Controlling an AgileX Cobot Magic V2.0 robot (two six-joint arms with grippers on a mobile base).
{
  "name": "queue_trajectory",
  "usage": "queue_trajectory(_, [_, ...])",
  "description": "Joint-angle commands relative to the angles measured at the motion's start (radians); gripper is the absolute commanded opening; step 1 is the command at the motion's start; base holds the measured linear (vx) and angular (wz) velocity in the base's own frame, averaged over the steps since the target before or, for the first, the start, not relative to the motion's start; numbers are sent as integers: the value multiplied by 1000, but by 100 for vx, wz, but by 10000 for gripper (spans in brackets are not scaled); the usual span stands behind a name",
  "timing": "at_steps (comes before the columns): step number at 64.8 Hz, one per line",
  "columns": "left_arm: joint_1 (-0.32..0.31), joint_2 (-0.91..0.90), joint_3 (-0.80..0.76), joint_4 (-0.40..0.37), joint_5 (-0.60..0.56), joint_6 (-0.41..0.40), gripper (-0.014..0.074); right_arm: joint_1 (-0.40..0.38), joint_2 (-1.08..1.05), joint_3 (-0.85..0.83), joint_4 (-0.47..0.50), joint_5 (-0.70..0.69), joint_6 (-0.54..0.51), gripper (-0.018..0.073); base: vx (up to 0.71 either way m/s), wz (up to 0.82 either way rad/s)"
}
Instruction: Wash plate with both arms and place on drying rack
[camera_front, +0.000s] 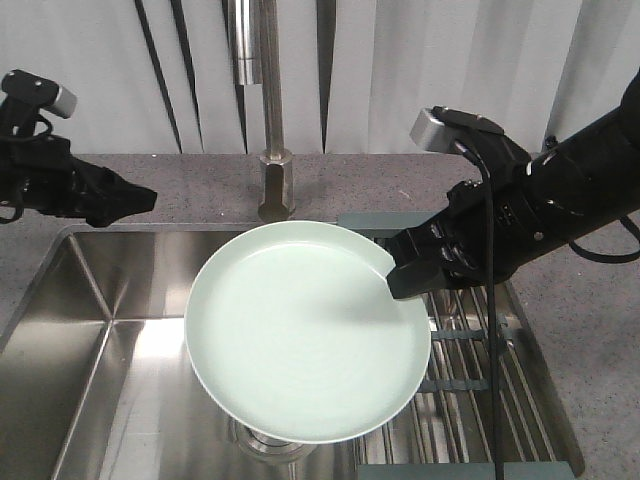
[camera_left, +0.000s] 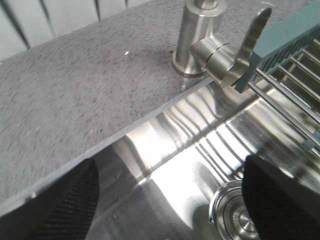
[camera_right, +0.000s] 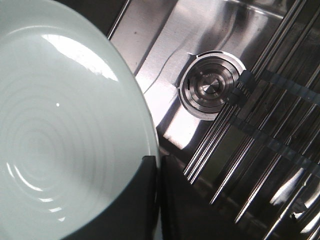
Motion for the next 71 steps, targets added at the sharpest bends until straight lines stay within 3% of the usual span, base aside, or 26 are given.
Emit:
queue_trajectory(1, [-33, 17, -85, -62, 5, 58, 554, -2, -38, -27, 43, -28, -7, -4, 0, 0])
queue_trajectory(25, [-168, 191, -285, -62, 79, 277, 554, -2, -38, -27, 43, -28, -7, -4, 0, 0])
queue_trajectory(35, [-207, 252, -348, -74, 69, 313, 554, -2, -38, -27, 43, -28, -7, -4, 0, 0])
queue_trajectory(56, [-236, 344, -411, -287, 85, 462, 554, -2, -38, -27, 43, -28, -7, -4, 0, 0])
queue_trajectory(71, [-245, 352, -411, -342, 141, 518, 554, -2, -38, -27, 43, -28, -7, -4, 0, 0])
